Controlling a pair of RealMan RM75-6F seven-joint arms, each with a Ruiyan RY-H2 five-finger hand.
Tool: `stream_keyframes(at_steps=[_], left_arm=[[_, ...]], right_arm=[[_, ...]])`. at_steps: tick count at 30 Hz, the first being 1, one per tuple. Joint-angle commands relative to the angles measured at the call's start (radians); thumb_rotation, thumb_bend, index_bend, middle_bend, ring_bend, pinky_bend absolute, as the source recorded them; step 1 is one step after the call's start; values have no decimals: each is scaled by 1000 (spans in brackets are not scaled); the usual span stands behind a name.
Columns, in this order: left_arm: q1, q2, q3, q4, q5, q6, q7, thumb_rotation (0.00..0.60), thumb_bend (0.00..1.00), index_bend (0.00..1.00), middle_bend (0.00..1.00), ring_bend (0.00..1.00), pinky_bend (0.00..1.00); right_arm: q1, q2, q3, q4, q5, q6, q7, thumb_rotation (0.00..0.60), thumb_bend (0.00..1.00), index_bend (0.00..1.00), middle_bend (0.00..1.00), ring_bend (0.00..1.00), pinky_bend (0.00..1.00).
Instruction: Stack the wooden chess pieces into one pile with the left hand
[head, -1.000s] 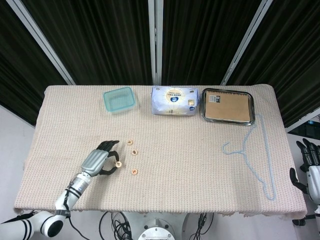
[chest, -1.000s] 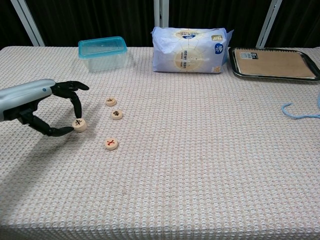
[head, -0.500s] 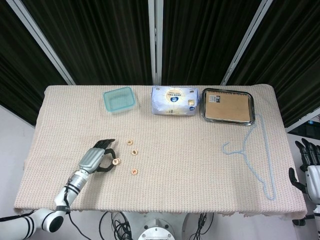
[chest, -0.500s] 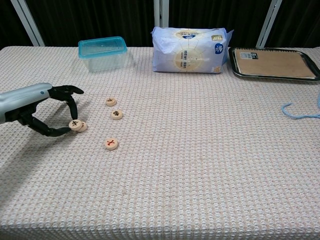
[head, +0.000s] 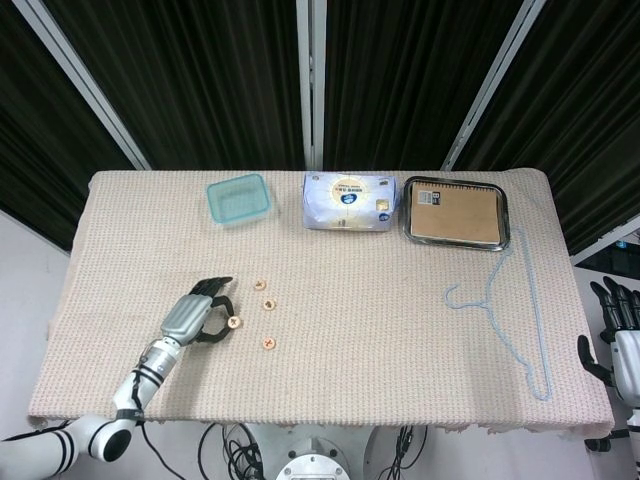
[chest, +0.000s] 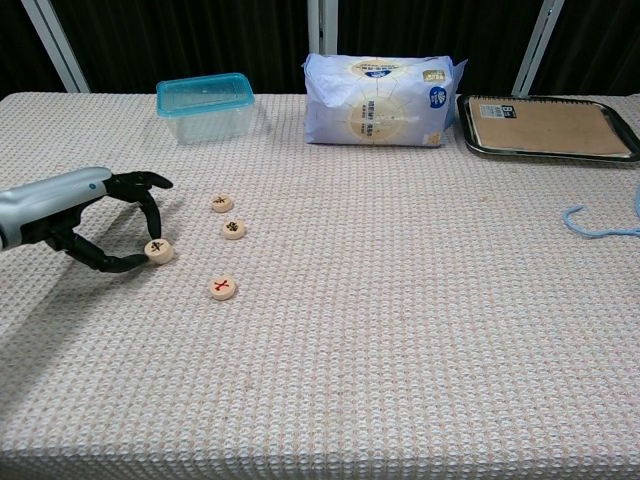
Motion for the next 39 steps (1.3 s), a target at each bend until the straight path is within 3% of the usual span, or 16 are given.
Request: stream_keyframes(at_steps=[1,10,25,33,39], left_arm=[[0,0,-2,-1,-3,-2,-5,600,327,489,53,0,0],[-3,-5,0,7,-4,-6,-9,600,328,476,53,0,0],[2,8,1,-3,3,5,-22,600,325,373,53,0,0],[21,57,13,-111,72,89,10,600,324,384,53,0,0],[-4,48,42,-179,131,76,88,600,324,398,53,0,0]], right_arm=[[-1,0,0,0,0,1,1,600,432,0,0,0,0],[-1,1,0,1,0,2,4,600,432,0,0,0,0],[-1,0,0,1,1,0,3,600,431,0,0,0,0],[-1,1,1,1,3,1,8,600,432,0,0,0,0],[-6,2,0,0,-4,11,12,600,432,0,0,0,0]])
